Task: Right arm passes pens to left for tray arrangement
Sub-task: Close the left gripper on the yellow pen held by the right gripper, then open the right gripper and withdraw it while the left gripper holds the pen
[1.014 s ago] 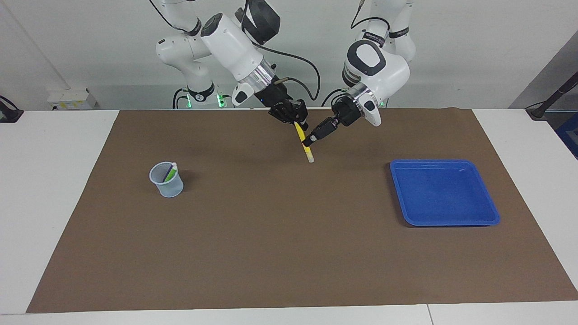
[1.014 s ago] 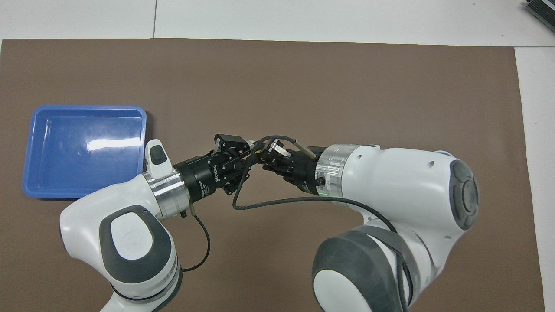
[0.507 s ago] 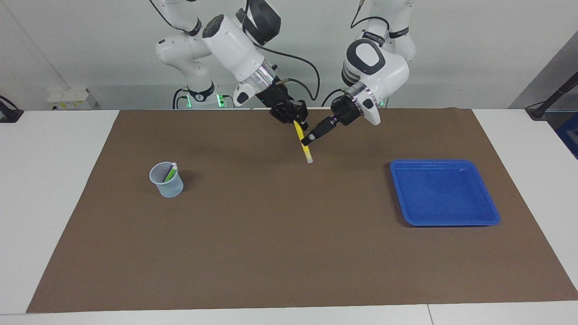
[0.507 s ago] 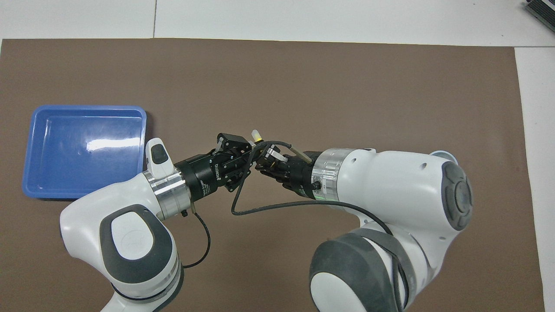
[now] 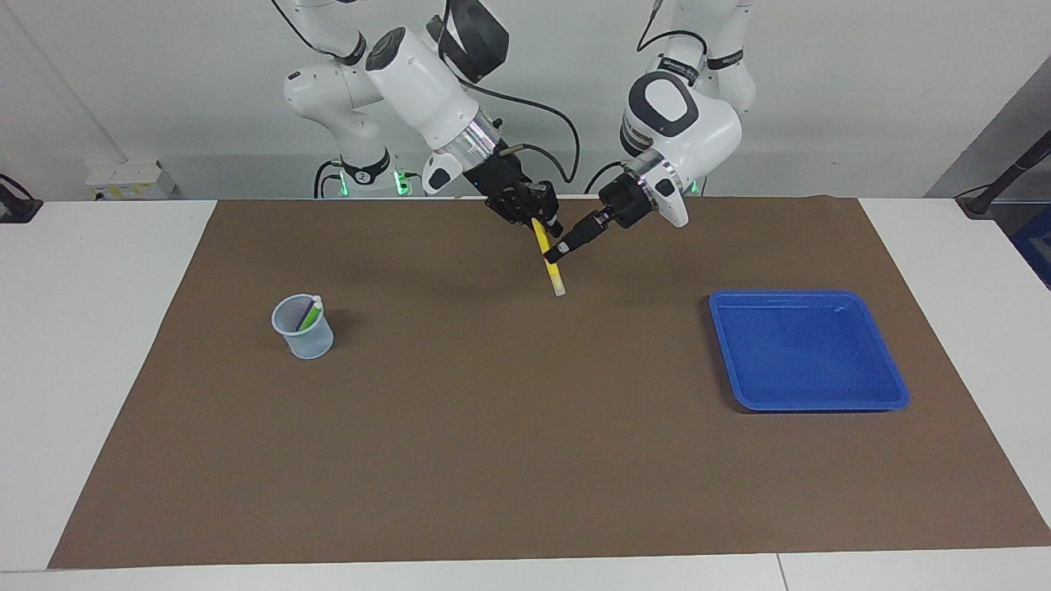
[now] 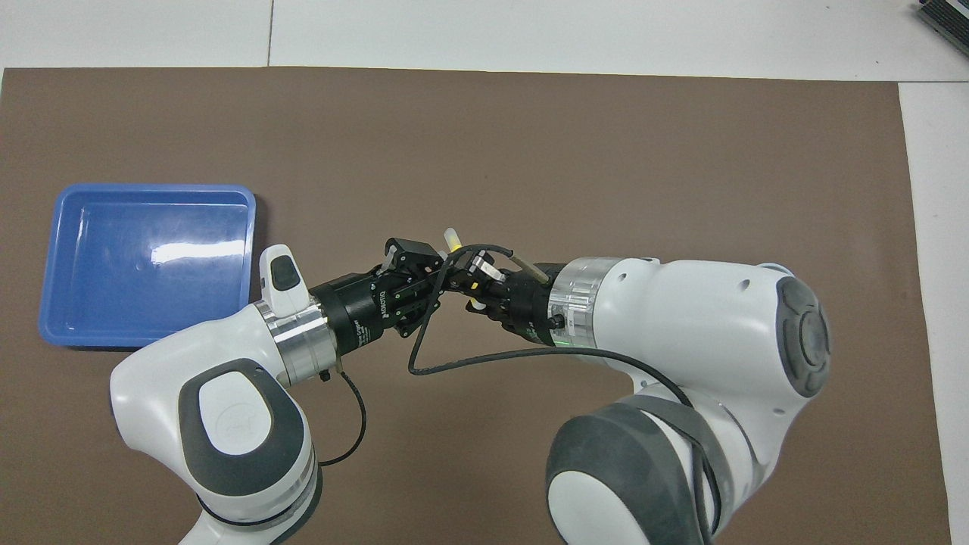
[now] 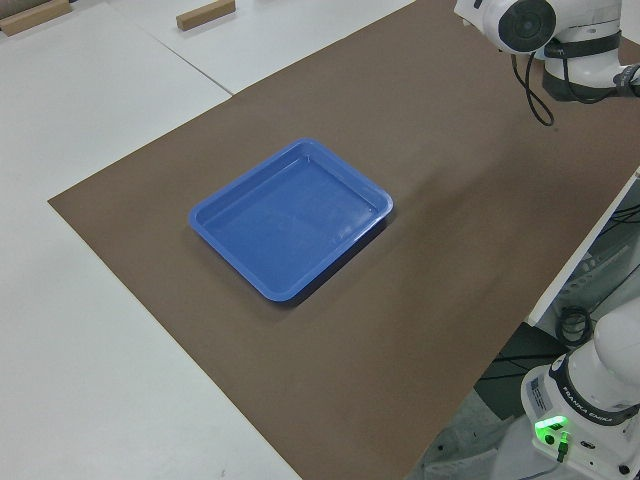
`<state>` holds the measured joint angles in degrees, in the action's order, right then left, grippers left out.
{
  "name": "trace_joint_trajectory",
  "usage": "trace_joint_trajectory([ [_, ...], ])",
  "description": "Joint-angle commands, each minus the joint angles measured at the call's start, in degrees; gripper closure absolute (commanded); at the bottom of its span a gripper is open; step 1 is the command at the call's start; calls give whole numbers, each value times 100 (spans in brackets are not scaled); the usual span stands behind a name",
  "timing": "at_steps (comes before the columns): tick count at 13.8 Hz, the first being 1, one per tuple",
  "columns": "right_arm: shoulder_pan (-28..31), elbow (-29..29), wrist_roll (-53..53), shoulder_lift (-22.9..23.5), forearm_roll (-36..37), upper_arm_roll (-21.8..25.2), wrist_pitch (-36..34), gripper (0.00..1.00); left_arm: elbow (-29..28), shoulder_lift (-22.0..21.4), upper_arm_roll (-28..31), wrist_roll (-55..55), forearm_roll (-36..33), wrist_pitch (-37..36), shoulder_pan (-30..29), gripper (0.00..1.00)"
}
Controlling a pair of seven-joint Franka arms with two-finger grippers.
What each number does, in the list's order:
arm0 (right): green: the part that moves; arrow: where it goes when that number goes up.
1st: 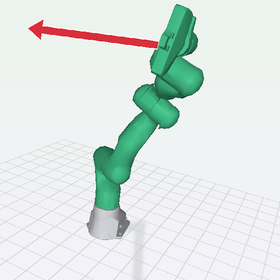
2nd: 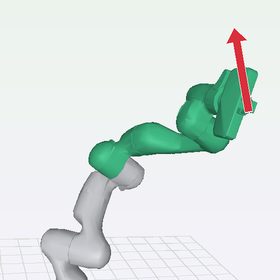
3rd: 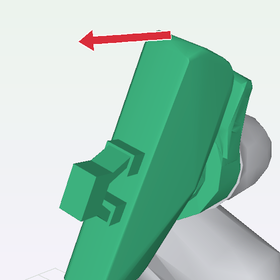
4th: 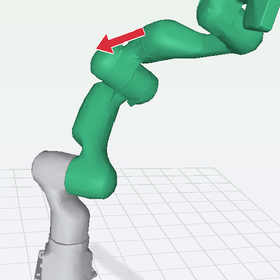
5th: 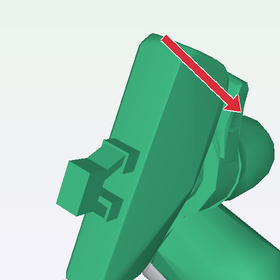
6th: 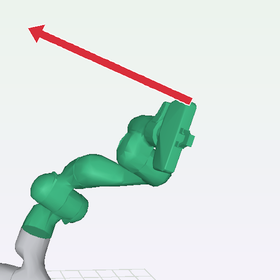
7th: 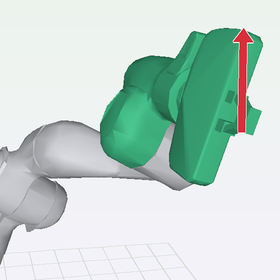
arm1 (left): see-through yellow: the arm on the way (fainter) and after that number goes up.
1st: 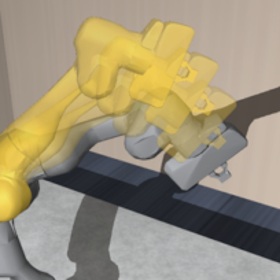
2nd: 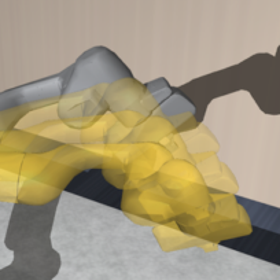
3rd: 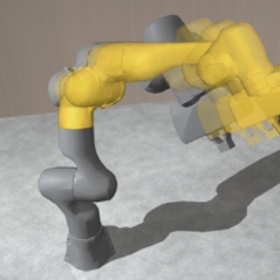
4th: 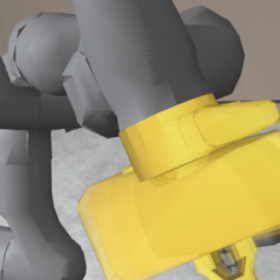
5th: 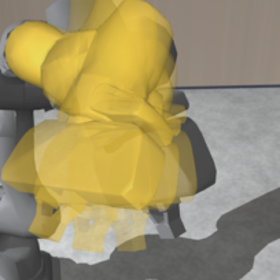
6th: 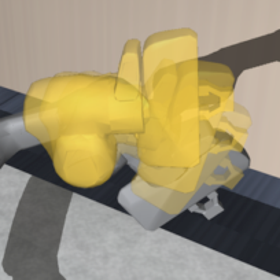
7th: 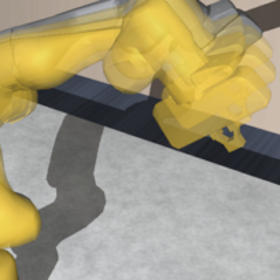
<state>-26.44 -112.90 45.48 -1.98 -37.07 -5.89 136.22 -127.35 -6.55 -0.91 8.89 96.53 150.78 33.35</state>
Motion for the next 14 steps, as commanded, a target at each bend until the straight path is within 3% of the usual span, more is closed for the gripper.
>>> trace_joint_trajectory([
  [1,69,5,-39,-92,-108,-17,-78,0,-88,-30,82,-186,-160,-154,75,100],
  [4,156,48,-266,-110,111,26,-481,0,-97,-39,82,-186,-520,-399,-83,100],
  [7,507,66,-1187,-171,830,35,-1288,0,-114,-48,82,-177,-1178,-734,-294,100],
  [10,972,58,-2365,-250,1464,35,-2115,0,-123,-48,82,-177,-1968,-988,-460,100],
  [14,1439,-30,-3578,-330,2710,27,-2678,0,-62,-48,82,-186,-3514,-1875,-1040,100],
])
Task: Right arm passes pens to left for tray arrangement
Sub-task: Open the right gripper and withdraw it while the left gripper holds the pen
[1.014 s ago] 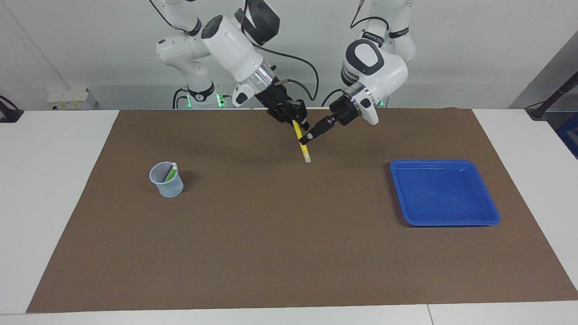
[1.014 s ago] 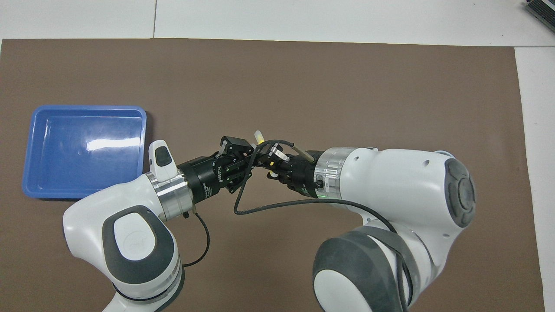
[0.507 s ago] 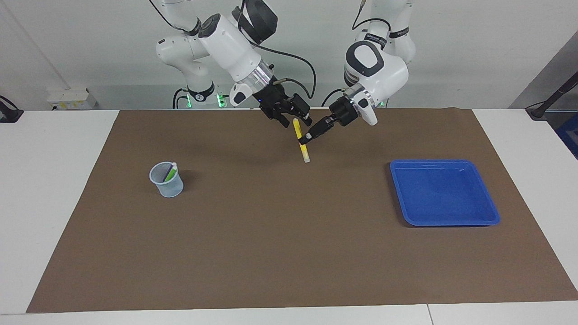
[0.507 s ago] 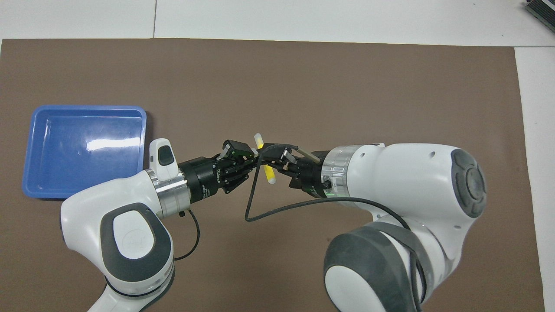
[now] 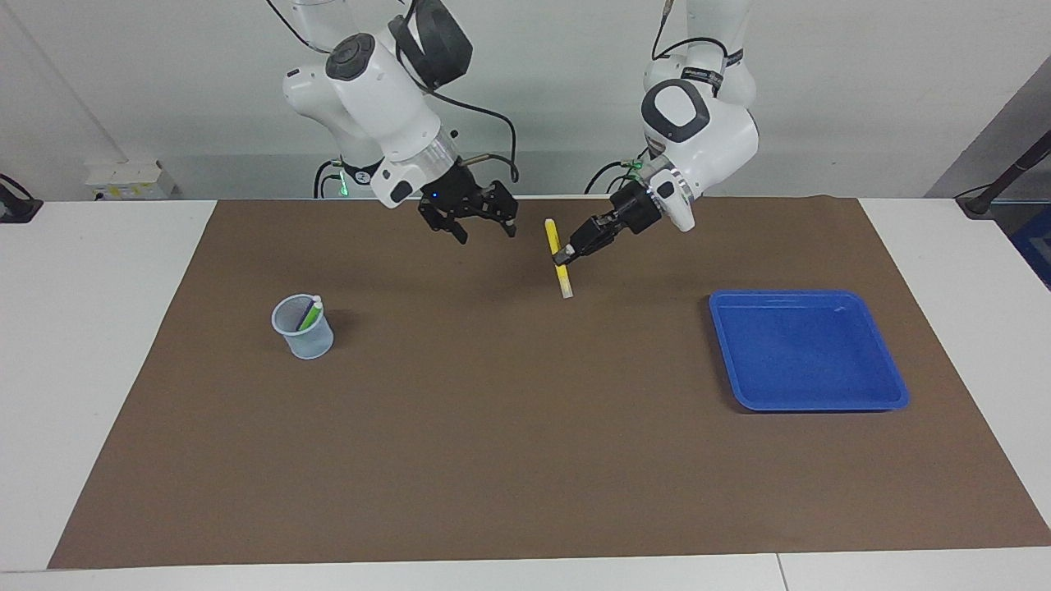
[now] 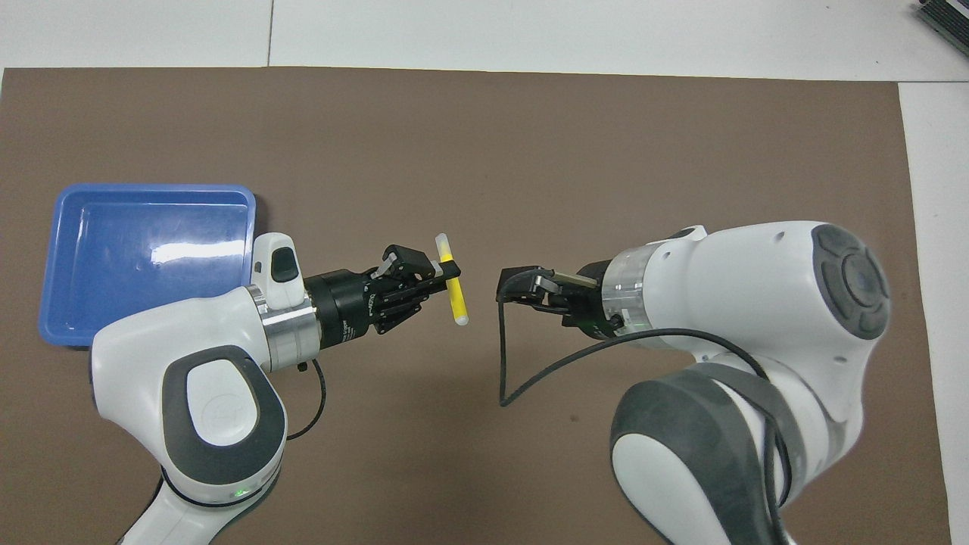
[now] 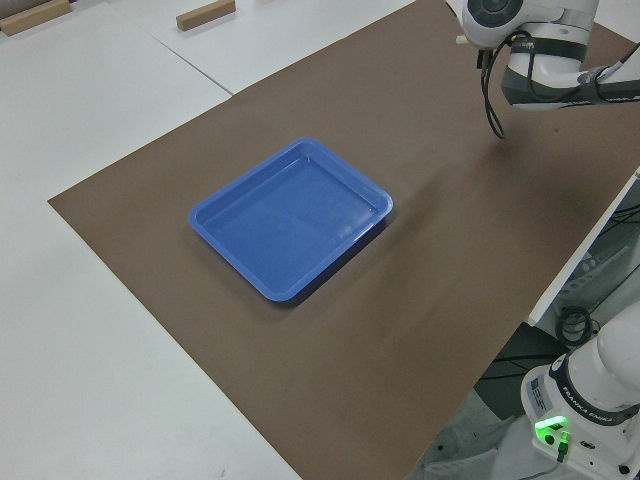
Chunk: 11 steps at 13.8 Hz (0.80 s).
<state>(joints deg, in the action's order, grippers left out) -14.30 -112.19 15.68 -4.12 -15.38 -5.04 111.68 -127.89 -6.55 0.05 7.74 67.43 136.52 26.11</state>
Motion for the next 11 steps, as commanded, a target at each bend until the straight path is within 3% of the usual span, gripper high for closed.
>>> trace_joint_trajectory([
  [1,374,-136,-992,-115,815,-59,-339,0,9,-48,4,-79,-965,-669,-465,100],
  [6,1130,-627,-2743,-98,1853,-59,-262,0,212,-4,13,-211,-2214,-1285,-976,100],
  [8,1262,-830,-2886,-37,2118,-68,-34,0,308,22,22,-307,-2785,-1444,-1133,100],
  [11,1272,-945,-2886,253,2163,-68,353,11,344,22,22,-763,-3358,-1681,-1406,100],
])
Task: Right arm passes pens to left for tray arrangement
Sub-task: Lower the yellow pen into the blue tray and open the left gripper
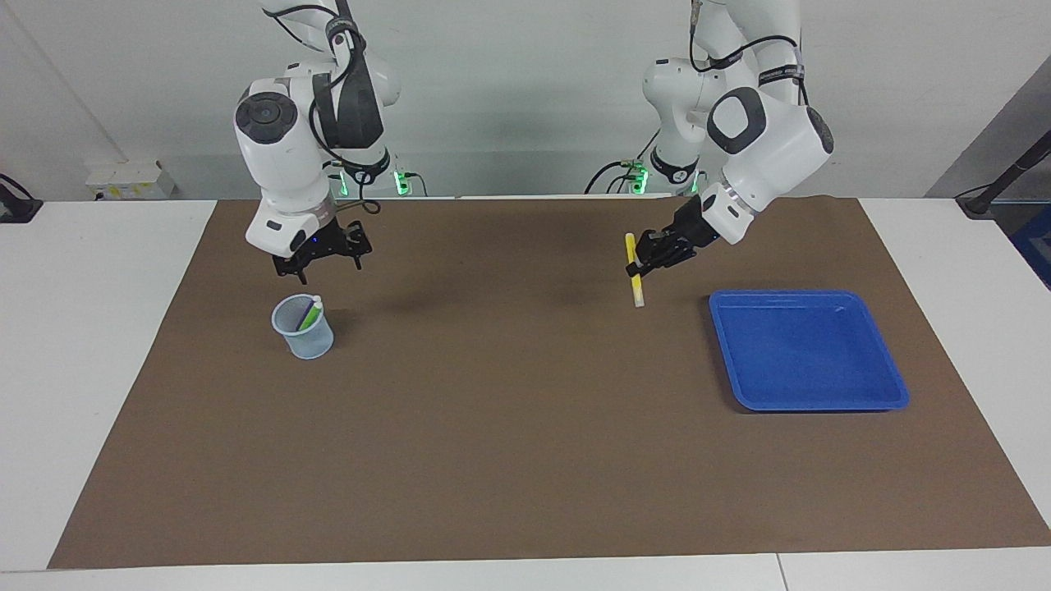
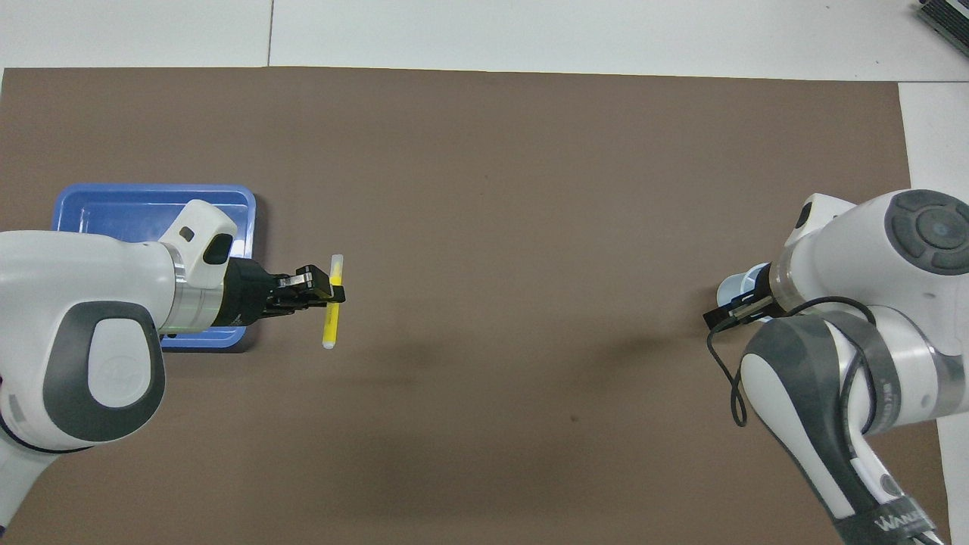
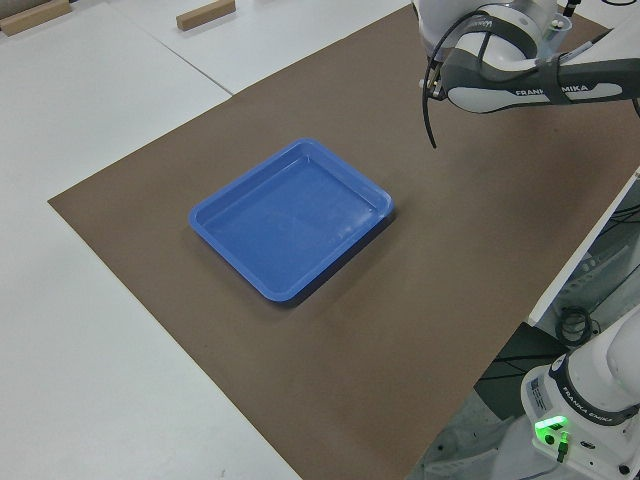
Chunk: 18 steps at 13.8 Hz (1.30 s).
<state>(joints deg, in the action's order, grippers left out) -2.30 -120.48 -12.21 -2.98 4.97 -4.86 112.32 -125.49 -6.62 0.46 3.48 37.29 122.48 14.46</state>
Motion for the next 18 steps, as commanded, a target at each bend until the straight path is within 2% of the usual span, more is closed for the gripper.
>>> trace_joint_trajectory([
  [1,72,-125,-106,192,135,-85,421,12,112,29,-20,-469,-554,-295,-355,100],
  [3,133,-151,-115,333,284,-85,614,14,174,29,-20,-794,-1099,-435,-575,100],
  [6,256,-169,-211,448,732,-85,729,14,200,46,-11,-1217,-1539,-444,-892,100],
  [10,327,-169,-211,518,768,-85,852,14,314,143,-20,-1455,-2295,-357,-1200,100],
  [13,344,-169,-211,579,768,-85,914,24,455,301,-11,-1708,-2840,-348,-1332,100],
  [16,440,-169,-211,623,768,-94,940,27,517,547,-20,-2008,-2965,-234,-1516,100],
  [17,458,-169,-211,641,768,-94,940,31,517,600,-20,-2026,-2965,-164,-1525,100],
  [18,476,-169,-211,650,768,-94,949,40,525,635,-20,-2026,-2965,-137,-1534,100],
])
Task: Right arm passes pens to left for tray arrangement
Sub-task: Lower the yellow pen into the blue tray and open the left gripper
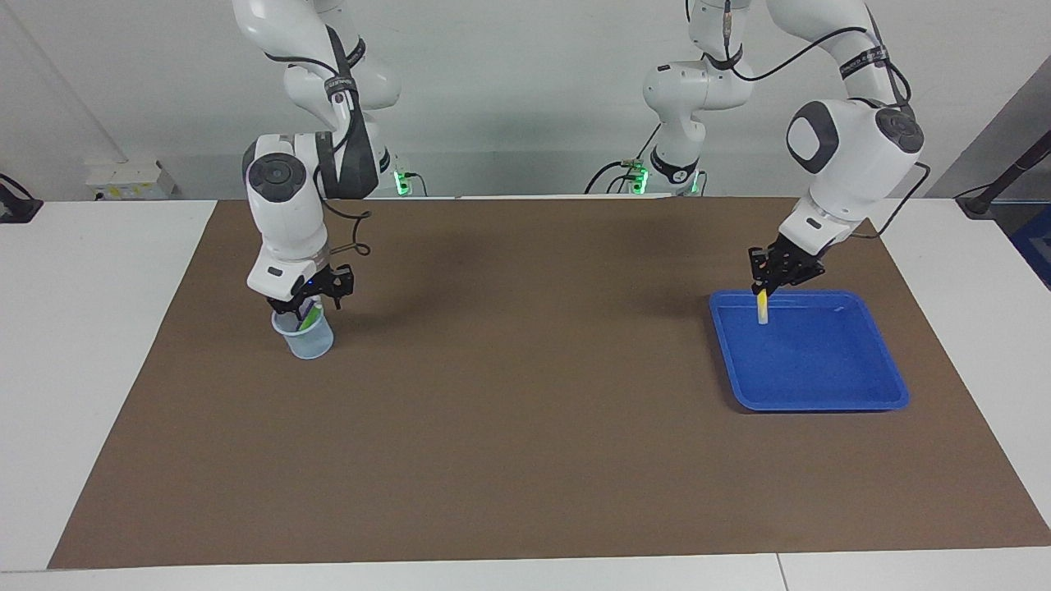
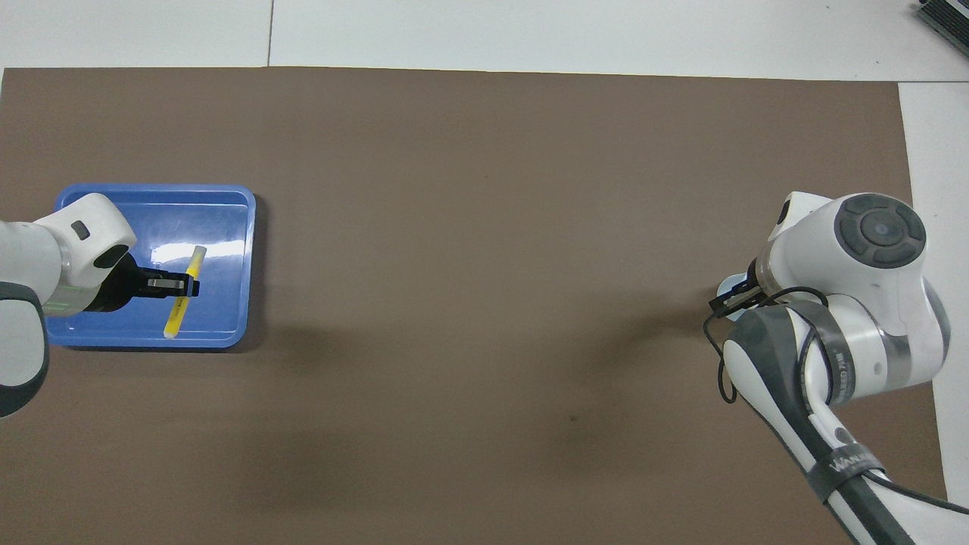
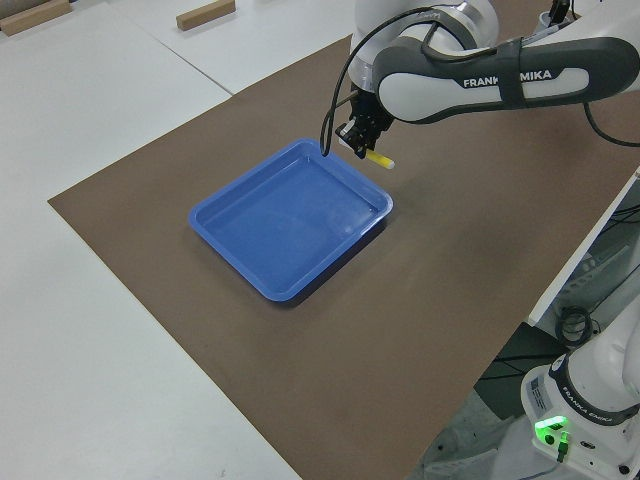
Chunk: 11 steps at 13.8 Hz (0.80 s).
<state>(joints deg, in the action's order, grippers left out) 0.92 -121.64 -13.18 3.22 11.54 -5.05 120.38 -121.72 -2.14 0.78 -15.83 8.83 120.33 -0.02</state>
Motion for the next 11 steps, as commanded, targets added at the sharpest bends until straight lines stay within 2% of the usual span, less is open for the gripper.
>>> trace_joint_trajectory([
  [1,155,-52,-80,30,112,-75,135,50,148,310,-52,-113,-127,165,-86,100],
  [4,146,-17,-71,38,103,-75,91,58,192,600,-52,-139,-127,447,-94,100],
  [11,137,62,-88,38,33,-84,-32,59,596,1251,-52,-166,-127,798,-112,100],
])
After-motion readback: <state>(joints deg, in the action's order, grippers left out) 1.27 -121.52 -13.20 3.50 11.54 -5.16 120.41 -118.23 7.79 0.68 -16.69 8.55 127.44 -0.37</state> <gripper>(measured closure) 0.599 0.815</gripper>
